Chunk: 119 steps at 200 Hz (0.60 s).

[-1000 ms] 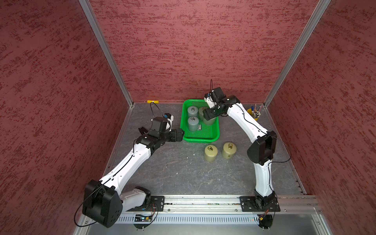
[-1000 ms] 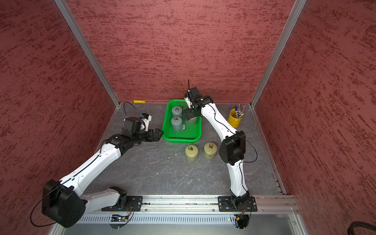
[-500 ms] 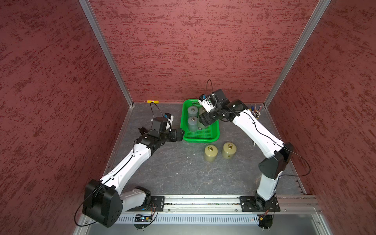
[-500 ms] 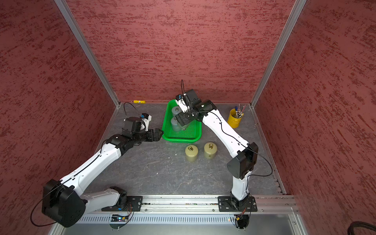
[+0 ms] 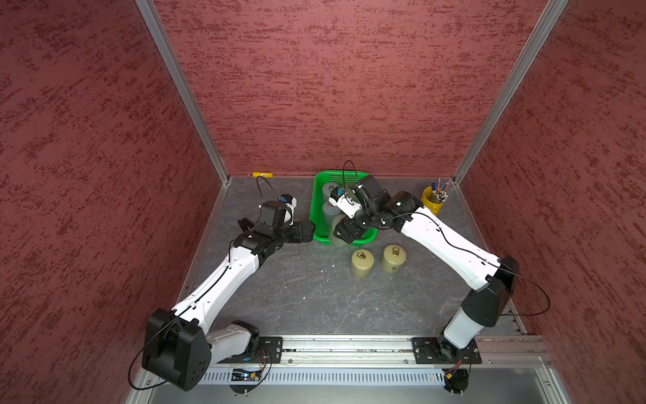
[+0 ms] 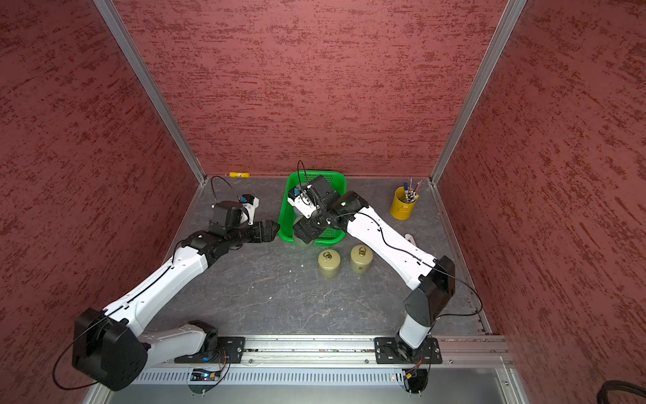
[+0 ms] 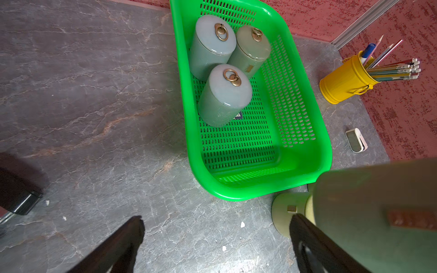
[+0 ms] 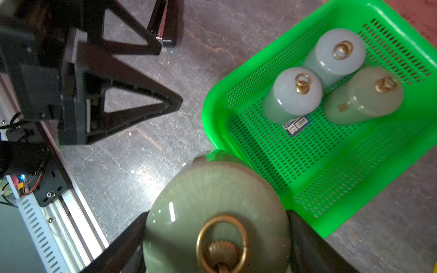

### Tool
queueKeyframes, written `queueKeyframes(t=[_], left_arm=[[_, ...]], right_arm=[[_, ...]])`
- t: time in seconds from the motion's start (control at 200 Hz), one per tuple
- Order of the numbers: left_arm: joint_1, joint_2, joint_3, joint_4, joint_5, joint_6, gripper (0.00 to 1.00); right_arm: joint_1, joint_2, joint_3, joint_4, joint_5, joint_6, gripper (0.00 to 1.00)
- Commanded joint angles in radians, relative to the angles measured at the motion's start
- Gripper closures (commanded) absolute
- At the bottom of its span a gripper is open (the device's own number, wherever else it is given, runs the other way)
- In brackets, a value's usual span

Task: Take the tea canister out of the basket
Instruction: Place the tea canister at the center of the board.

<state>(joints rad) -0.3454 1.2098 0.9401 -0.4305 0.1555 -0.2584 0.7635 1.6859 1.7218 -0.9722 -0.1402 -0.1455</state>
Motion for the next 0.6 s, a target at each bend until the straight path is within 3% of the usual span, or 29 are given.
queueKeyframes(t=[0.0, 0.245, 0.591], left_arm=[[0.022, -0.018, 0.0, 0.001, 0.006, -0.013, 0.0], [0.078, -0.012, 0.005, -0.012, 0.03, -0.041, 0.0], [0.083, -0.018, 0.0, -0.009, 0.048, -0.042, 0.0]], right_arm=[[0.029, -0.056, -0.041, 0.13, -0.024, 0.019, 1.0], [0.09, -0.033, -0.149, 0.226, 0.034, 0.066, 1.0], [0.146, 0.033, -0.213, 0.323, 0.115, 0.126, 1.0]])
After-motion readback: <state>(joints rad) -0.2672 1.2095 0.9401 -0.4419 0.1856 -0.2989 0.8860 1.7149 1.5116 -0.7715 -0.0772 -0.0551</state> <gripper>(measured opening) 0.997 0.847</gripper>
